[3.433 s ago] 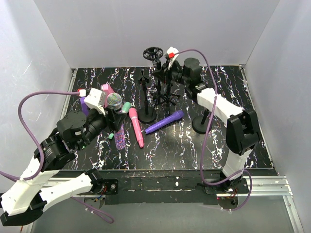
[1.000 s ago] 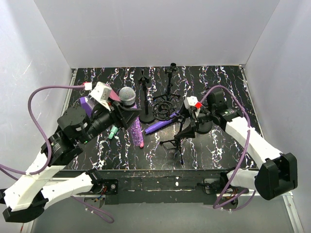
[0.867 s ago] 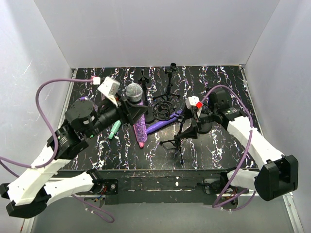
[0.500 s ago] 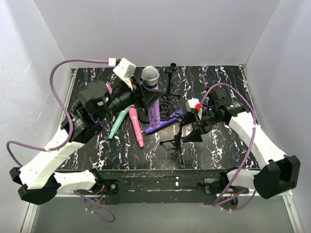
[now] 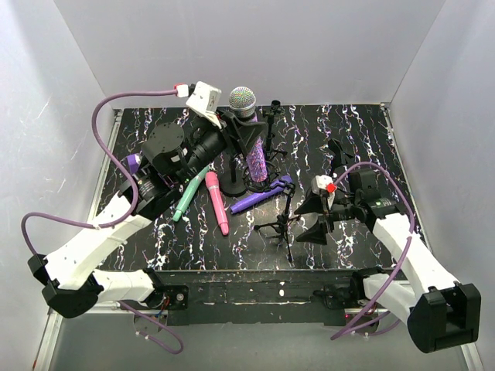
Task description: Attach the microphones to the stand
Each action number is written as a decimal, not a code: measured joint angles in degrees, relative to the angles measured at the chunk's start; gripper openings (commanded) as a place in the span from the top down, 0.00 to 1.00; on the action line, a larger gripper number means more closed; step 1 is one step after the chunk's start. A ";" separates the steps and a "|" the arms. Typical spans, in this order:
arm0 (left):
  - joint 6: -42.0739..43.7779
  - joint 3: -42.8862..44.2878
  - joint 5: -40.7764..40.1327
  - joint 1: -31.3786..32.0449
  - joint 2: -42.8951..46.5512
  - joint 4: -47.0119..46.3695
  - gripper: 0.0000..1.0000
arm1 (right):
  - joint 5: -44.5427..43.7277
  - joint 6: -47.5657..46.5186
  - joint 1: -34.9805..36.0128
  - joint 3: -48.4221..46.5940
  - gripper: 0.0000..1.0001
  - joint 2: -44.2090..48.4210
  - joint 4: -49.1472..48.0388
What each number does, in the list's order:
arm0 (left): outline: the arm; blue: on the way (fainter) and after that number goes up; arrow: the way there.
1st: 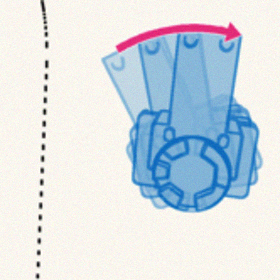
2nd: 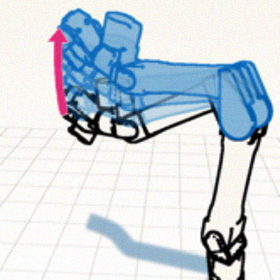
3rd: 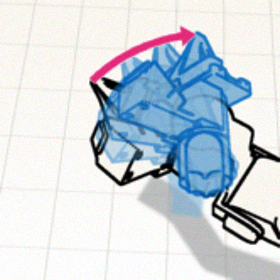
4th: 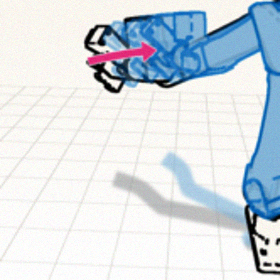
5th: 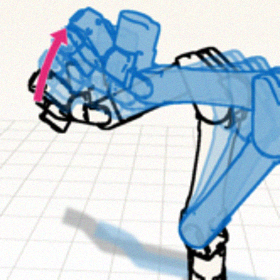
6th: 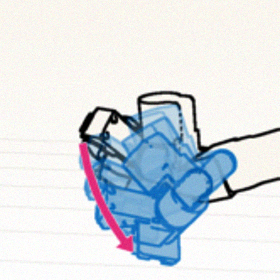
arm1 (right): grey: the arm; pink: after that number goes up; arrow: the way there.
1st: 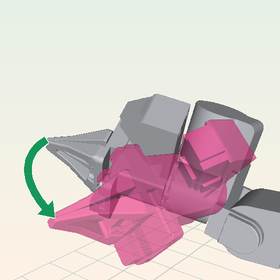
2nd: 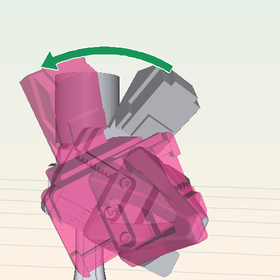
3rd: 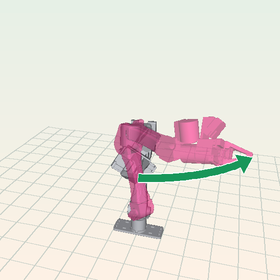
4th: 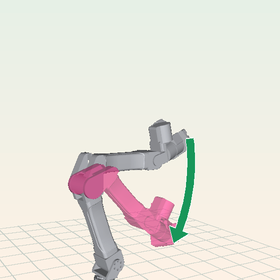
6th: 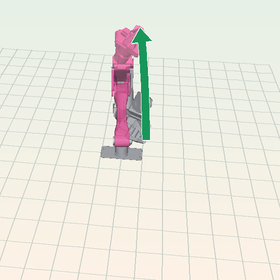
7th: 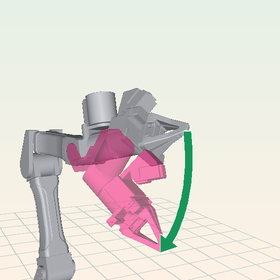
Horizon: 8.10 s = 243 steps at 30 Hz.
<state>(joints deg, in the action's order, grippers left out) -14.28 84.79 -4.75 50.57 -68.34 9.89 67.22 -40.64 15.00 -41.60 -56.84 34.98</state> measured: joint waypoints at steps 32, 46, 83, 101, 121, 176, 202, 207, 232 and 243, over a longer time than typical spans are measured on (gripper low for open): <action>-1.31 -11.08 -7.91 -0.22 2.45 -12.28 1.00 | 5.05 4.50 -3.39 4.79 0.02 0.79 -9.55; 1.49 -11.82 -2.01 -0.52 2.69 -13.35 1.00 | 5.42 4.50 -3.39 4.98 0.02 0.76 -9.64; 6.43 -14.21 7.98 -1.29 2.21 -11.19 1.00 | 6.36 4.50 -3.41 5.01 0.02 0.48 -9.64; 2.82 -26.69 6.01 -1.33 8.48 -23.71 1.00 | 6.51 4.48 -3.41 5.03 0.02 0.15 -9.66; -2.27 -35.58 4.74 -1.09 6.97 -24.55 1.00 | 6.51 4.48 -3.41 5.09 0.02 0.11 -9.66; -5.46 -28.28 2.21 -0.90 21.18 2.43 0.02 | -3.28 6.49 0.63 -17.25 0.08 -7.65 0.33; -8.28 -31.21 -1.97 -0.90 32.37 10.29 0.02 | -4.59 15.52 5.01 -20.26 0.99 -14.88 -15.56; -8.26 -31.21 -2.40 -0.87 33.48 11.21 0.02 | -2.93 22.23 5.01 -31.28 0.99 -17.79 -11.21; -7.80 -31.17 -3.61 -0.90 33.99 12.61 0.02 | -18.43 54.66 -18.99 -81.42 0.99 -37.33 -21.94; -6.27 -31.17 -3.78 -0.87 31.93 12.55 0.02 | -40.89 45.38 -20.94 -77.00 0.99 -37.81 -16.87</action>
<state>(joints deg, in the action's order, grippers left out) -20.56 53.63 -8.54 49.69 -36.40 22.44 26.33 4.73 -5.93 -118.61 -94.65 18.11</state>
